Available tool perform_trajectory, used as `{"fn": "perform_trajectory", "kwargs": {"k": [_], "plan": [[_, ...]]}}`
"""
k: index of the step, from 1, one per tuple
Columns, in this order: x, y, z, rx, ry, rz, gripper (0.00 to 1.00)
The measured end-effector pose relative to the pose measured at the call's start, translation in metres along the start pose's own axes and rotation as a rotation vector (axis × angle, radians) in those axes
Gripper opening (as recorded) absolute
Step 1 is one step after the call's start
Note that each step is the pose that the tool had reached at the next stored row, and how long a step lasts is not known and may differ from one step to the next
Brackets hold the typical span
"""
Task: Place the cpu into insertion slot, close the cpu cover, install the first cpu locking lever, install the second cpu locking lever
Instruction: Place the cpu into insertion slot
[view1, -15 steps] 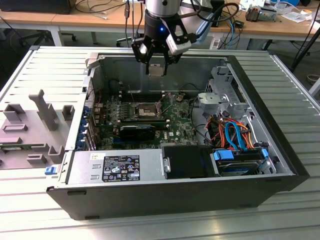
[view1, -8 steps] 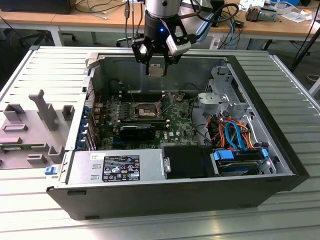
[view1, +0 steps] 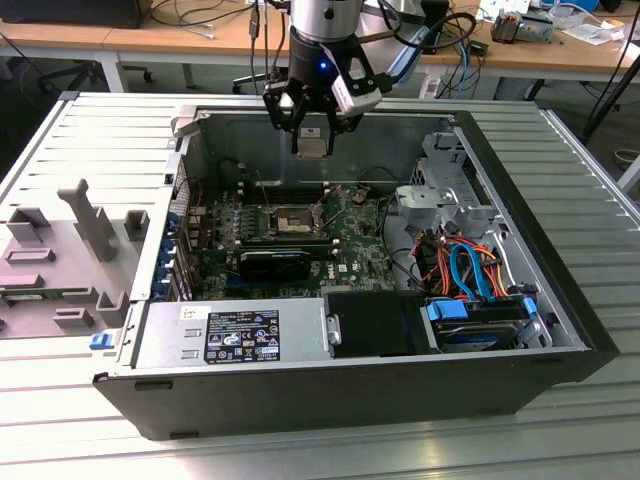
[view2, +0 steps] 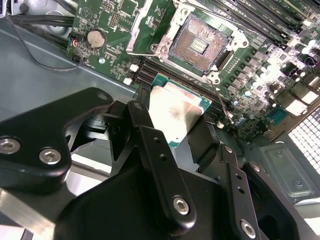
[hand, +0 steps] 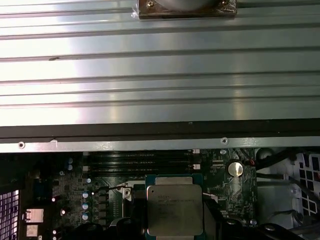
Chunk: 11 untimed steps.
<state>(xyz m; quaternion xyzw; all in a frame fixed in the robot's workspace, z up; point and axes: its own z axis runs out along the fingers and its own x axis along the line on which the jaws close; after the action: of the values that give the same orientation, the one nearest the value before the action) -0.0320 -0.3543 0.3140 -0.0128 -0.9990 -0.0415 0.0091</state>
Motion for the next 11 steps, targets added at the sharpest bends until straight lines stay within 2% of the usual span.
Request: {"fn": "perform_trajectory", "kwargs": {"k": [11], "plan": [[-0.0001,-0.0011,0.0034,0.0000,0.0000,0.000,0.54]]}}
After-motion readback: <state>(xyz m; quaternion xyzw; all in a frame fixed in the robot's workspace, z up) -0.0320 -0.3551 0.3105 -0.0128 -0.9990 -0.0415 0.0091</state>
